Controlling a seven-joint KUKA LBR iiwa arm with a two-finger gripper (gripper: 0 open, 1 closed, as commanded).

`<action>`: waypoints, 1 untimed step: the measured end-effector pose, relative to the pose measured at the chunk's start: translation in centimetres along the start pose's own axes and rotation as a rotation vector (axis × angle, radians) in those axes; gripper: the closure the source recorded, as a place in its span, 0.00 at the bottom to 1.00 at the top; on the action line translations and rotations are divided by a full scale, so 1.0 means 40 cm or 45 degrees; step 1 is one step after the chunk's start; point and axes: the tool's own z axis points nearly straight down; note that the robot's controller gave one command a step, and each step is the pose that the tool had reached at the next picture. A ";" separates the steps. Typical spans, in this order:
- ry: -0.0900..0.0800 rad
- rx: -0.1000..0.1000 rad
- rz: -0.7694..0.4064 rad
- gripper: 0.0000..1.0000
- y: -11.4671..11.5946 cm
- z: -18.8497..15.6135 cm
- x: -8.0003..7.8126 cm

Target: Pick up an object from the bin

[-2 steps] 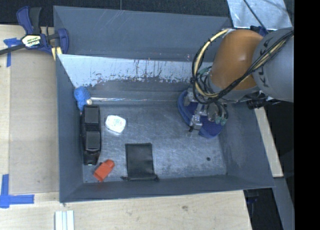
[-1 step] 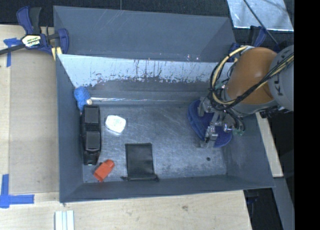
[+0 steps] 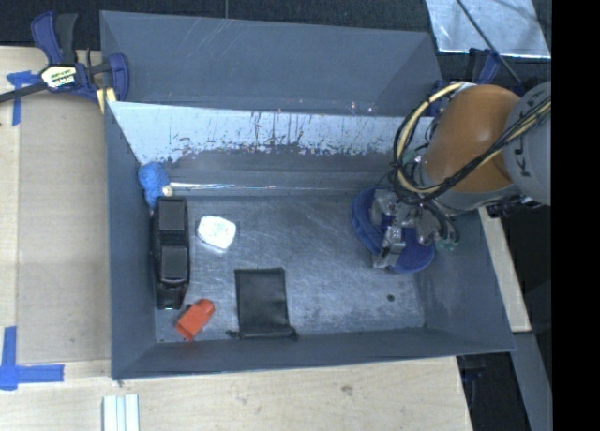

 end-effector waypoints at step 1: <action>0.006 0.001 -0.849 1.00 -0.080 -0.070 0.046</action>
Offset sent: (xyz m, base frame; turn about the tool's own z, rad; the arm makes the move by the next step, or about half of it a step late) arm -0.0231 -0.0307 0.0262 -0.6677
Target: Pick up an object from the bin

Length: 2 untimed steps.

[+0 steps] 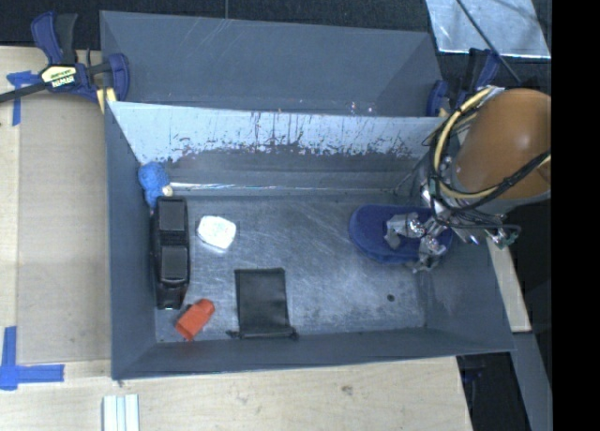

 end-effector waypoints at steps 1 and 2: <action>0.002 0.002 0.008 1.00 -0.027 -0.106 -0.027; -0.001 0.006 -0.031 1.00 -0.034 -0.335 -0.034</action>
Offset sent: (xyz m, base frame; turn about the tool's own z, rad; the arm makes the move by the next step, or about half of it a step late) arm 0.0123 -0.0026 0.0394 0.0042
